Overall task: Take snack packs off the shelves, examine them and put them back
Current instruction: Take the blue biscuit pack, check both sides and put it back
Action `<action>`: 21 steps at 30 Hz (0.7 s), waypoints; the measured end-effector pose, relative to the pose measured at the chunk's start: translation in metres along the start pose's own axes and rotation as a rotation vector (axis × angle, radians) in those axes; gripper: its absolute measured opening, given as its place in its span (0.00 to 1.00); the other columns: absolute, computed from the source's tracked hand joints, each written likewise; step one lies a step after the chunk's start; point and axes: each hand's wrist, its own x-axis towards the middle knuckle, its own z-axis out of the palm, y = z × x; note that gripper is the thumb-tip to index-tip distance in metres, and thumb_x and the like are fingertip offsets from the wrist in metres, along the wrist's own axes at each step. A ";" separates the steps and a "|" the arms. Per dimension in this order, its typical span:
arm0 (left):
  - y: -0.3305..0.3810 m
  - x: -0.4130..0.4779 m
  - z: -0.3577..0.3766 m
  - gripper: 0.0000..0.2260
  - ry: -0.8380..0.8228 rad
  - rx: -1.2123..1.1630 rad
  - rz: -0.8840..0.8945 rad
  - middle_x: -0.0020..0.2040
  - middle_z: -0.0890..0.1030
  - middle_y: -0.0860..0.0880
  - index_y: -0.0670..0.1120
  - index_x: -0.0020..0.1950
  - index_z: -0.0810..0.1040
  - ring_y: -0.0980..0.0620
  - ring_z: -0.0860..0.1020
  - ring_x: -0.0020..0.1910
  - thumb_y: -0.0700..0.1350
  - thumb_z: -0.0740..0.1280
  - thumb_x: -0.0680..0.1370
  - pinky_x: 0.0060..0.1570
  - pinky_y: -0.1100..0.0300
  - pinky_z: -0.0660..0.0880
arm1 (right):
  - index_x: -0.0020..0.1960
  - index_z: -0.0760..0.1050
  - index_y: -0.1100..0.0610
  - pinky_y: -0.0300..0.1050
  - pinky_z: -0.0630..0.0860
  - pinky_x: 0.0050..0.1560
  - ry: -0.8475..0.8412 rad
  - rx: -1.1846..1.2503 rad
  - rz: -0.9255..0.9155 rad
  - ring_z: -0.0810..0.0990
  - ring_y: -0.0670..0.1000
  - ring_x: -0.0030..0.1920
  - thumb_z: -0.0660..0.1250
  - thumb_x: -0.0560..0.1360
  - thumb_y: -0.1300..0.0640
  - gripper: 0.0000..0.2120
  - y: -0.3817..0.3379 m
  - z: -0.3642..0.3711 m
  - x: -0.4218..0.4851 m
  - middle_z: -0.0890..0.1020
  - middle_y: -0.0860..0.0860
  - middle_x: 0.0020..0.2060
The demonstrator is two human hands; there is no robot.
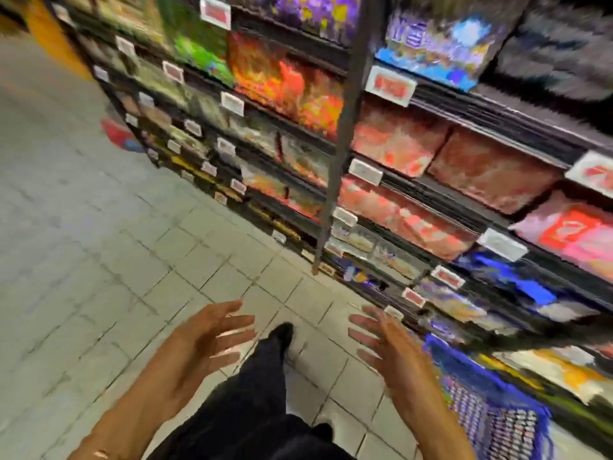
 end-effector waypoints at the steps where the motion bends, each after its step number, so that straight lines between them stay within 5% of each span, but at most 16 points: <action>1: 0.002 0.001 -0.017 0.21 0.046 -0.053 -0.010 0.62 0.86 0.43 0.46 0.68 0.81 0.42 0.85 0.59 0.53 0.66 0.78 0.62 0.41 0.75 | 0.65 0.79 0.51 0.51 0.76 0.56 -0.063 -0.046 -0.012 0.86 0.53 0.58 0.66 0.71 0.38 0.27 -0.011 0.029 0.014 0.87 0.50 0.58; 10: 0.082 0.074 -0.152 0.25 0.178 -0.255 -0.055 0.60 0.87 0.45 0.46 0.67 0.81 0.40 0.82 0.62 0.54 0.65 0.72 0.55 0.48 0.73 | 0.65 0.80 0.48 0.49 0.77 0.60 -0.393 -0.295 -0.101 0.85 0.48 0.58 0.68 0.74 0.35 0.25 -0.097 0.288 0.147 0.86 0.46 0.58; 13: 0.158 0.119 -0.190 0.21 0.179 -0.210 0.019 0.61 0.86 0.46 0.46 0.68 0.81 0.40 0.83 0.62 0.53 0.65 0.77 0.61 0.44 0.73 | 0.60 0.83 0.47 0.52 0.78 0.61 -0.328 -0.276 -0.133 0.86 0.49 0.57 0.68 0.68 0.36 0.26 -0.130 0.340 0.181 0.87 0.49 0.56; 16: 0.254 0.160 -0.205 0.22 0.066 -0.139 0.174 0.63 0.85 0.45 0.48 0.68 0.80 0.42 0.84 0.62 0.55 0.65 0.77 0.69 0.37 0.71 | 0.62 0.82 0.51 0.54 0.78 0.61 -0.250 -0.214 -0.203 0.86 0.52 0.56 0.66 0.76 0.42 0.20 -0.169 0.371 0.206 0.88 0.52 0.55; 21: 0.410 0.241 -0.192 0.21 -0.085 -0.066 0.395 0.63 0.85 0.47 0.49 0.68 0.79 0.46 0.84 0.61 0.55 0.70 0.78 0.61 0.42 0.77 | 0.62 0.81 0.53 0.48 0.79 0.56 -0.124 -0.132 -0.328 0.86 0.52 0.56 0.63 0.82 0.50 0.13 -0.235 0.404 0.248 0.88 0.52 0.55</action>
